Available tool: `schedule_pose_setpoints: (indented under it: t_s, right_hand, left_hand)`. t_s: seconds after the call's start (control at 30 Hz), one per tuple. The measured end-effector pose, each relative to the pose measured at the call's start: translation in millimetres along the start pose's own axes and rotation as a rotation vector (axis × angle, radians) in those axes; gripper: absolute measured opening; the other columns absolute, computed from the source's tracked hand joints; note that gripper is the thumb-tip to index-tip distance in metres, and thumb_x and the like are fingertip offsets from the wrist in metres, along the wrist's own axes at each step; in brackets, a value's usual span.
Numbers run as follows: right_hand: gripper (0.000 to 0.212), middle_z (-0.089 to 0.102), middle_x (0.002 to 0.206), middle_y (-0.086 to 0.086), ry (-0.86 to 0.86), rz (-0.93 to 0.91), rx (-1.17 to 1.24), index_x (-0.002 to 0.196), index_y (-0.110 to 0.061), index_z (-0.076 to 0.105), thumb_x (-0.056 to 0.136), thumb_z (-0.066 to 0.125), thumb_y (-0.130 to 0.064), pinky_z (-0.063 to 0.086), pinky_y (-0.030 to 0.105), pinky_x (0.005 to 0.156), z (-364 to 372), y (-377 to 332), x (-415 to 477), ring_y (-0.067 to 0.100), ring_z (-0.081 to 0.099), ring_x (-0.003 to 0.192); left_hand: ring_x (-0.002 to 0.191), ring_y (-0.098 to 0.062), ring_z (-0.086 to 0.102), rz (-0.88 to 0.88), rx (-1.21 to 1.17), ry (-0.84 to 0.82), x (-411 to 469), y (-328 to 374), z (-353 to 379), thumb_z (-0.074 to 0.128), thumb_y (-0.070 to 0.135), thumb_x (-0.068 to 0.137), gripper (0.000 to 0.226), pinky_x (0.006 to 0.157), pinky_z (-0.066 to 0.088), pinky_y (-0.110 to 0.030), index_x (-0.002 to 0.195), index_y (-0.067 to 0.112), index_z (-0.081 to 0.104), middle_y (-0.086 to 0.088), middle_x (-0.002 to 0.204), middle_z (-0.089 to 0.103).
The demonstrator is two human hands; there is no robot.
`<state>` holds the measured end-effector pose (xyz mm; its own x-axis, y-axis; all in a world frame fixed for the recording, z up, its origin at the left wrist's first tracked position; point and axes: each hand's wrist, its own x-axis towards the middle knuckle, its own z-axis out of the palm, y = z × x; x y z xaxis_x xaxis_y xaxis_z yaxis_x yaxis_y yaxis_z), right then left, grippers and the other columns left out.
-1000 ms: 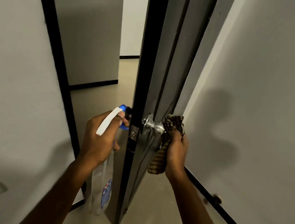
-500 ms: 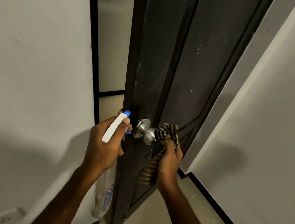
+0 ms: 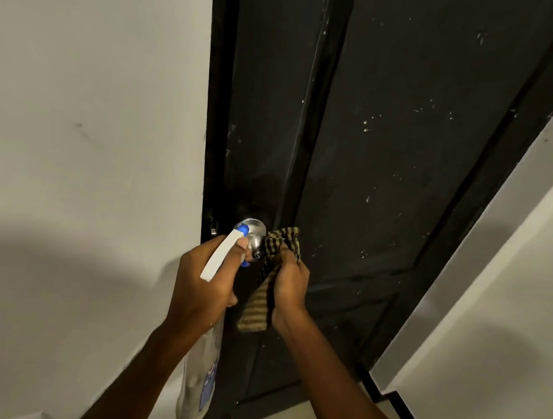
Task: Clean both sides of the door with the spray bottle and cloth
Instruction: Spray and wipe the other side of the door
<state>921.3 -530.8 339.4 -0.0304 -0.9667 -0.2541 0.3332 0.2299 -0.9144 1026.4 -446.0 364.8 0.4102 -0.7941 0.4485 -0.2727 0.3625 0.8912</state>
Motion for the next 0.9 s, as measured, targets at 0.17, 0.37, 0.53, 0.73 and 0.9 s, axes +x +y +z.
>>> schedule_pose_setpoints:
  t_s: [0.17,0.37,0.53,0.73,0.9]
  right_hand:
    - [0.040,0.071,0.117,0.019,-0.112,0.250,0.150,0.121,-0.007,0.068,0.100,0.053,-0.037,0.049,0.056,0.103,2,-13,40,0.037,0.066,0.111]
    - [0.052,0.063,0.125,0.021,-0.337,0.357,0.350,0.130,-0.011,0.062,0.099,0.048,-0.050,0.048,0.055,0.095,-30,-64,70,0.039,0.059,0.114]
    - [0.046,0.067,0.117,0.015,-0.498,0.298,0.470,0.122,-0.009,0.067,0.093,0.055,-0.043,0.048,0.050,0.100,-21,-119,75,0.033,0.062,0.112]
    - [0.042,0.069,0.117,0.011,-0.549,0.131,0.555,0.125,-0.011,0.067,0.090,0.061,-0.035,0.047,0.052,0.105,-15,-183,83,0.030,0.064,0.113]
    - [0.036,0.071,0.098,0.005,-0.476,-0.061,0.640,0.122,-0.012,0.069,0.092,0.059,-0.030,0.055,0.039,0.084,3,-241,70,0.023,0.067,0.092]
  left_hand:
    - [0.060,-0.017,0.064,0.038,0.026,0.145,11,7,26,0.058,0.056,0.084,0.065,0.064,0.056,-0.019,0.106,-0.005,0.066,-0.004,0.074,0.065]
    - [0.080,-0.024,0.068,-0.019,-0.023,0.199,20,23,60,0.066,0.073,0.069,0.103,0.074,0.059,-0.040,0.120,-0.015,0.054,-0.012,0.095,0.070]
    - [0.061,-0.025,0.064,-0.029,-0.003,0.249,45,37,62,0.063,0.059,0.082,0.057,0.052,0.055,-0.036,0.095,0.003,0.066,-0.006,0.072,0.067]
    - [0.063,-0.025,0.068,0.099,0.000,0.267,84,89,79,0.064,0.055,0.084,0.058,0.056,0.056,-0.021,0.095,-0.002,0.069,-0.010,0.082,0.071]
    - [0.042,-0.011,0.060,0.128,0.075,0.223,117,140,87,0.046,0.026,0.100,0.033,0.042,0.051,-0.023,0.086,0.005,0.066,-0.018,0.089,0.069]
